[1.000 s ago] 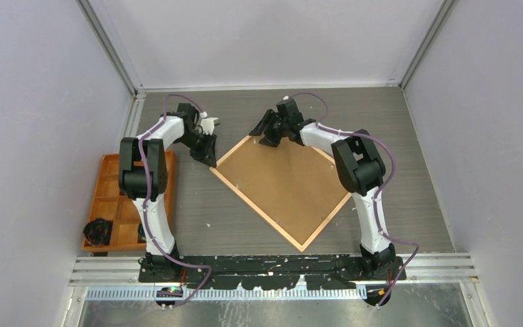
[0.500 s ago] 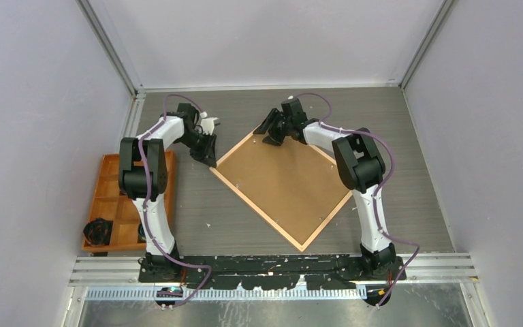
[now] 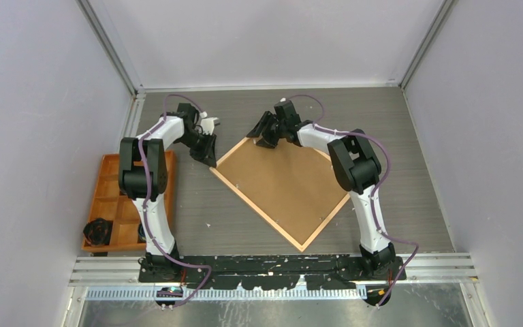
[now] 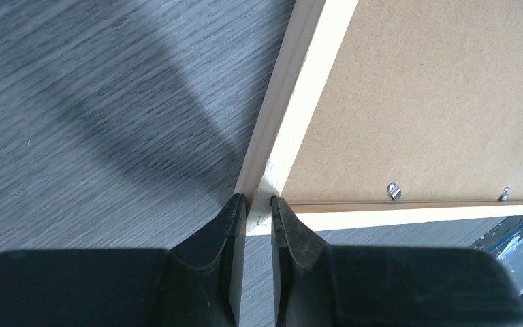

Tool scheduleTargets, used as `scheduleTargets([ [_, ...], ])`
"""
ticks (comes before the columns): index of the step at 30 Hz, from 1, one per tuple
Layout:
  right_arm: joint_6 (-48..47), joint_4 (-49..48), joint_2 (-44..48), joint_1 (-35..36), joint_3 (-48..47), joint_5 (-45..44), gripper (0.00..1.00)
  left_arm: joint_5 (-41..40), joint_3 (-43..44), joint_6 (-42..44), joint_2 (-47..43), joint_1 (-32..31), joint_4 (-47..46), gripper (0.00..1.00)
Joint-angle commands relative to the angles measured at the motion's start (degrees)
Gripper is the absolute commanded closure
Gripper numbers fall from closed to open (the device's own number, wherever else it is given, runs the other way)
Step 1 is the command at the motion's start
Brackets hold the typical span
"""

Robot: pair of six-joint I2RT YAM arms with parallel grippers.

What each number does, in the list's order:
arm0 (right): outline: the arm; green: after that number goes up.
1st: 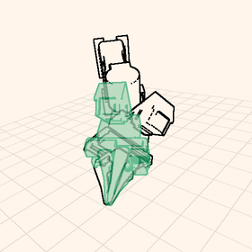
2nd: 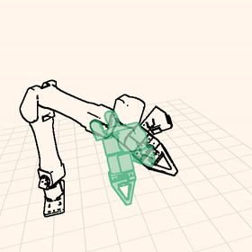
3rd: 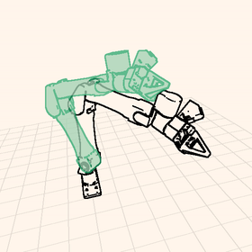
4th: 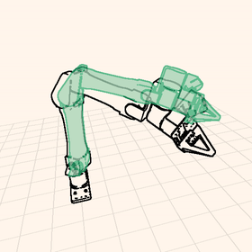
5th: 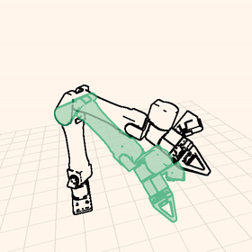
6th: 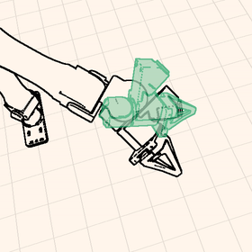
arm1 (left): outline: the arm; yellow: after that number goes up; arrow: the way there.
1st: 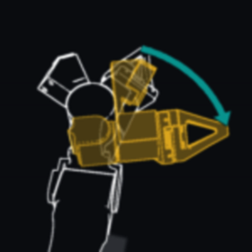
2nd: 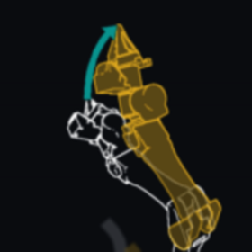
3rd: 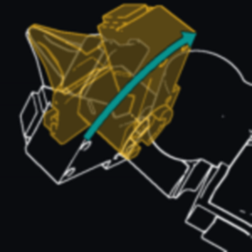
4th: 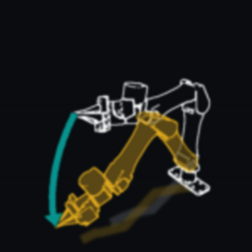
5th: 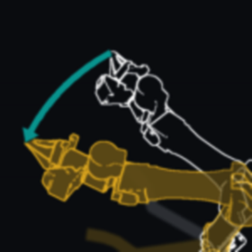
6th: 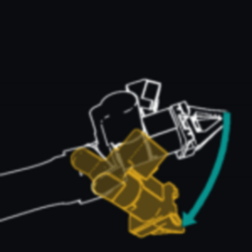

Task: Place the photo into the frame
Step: Install the photo frame at the center of the board.

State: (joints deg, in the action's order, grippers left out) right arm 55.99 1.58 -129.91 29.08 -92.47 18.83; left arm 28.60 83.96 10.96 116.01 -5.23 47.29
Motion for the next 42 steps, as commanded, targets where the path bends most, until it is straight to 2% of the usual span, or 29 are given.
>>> scheduleTargets([
  [1,-0.12,0.47,-1.39,0.27,-2.26,-0.78,0.44,-0.69,-2.1,0.72,0.46,-1.27,1.33,0.81],
  [17,1.0,-0.02,-3.37,0.2,-3.64,-0.43,0.46,-0.74,-2.23,0.8,0.62,-1.27,1.22,0.82],
  [27,2.18,-1.35,0.45,0.97,1.49,-1.93,0.46,-0.65,-2.11,0.82,0.58,-1.27,1.23,0.82],
  [42,-0.72,1.75,2.58,0.79,1.66,-3.01,0.46,-0.83,-2.4,1.05,0.52,-1.27,1.23,0.82],
])
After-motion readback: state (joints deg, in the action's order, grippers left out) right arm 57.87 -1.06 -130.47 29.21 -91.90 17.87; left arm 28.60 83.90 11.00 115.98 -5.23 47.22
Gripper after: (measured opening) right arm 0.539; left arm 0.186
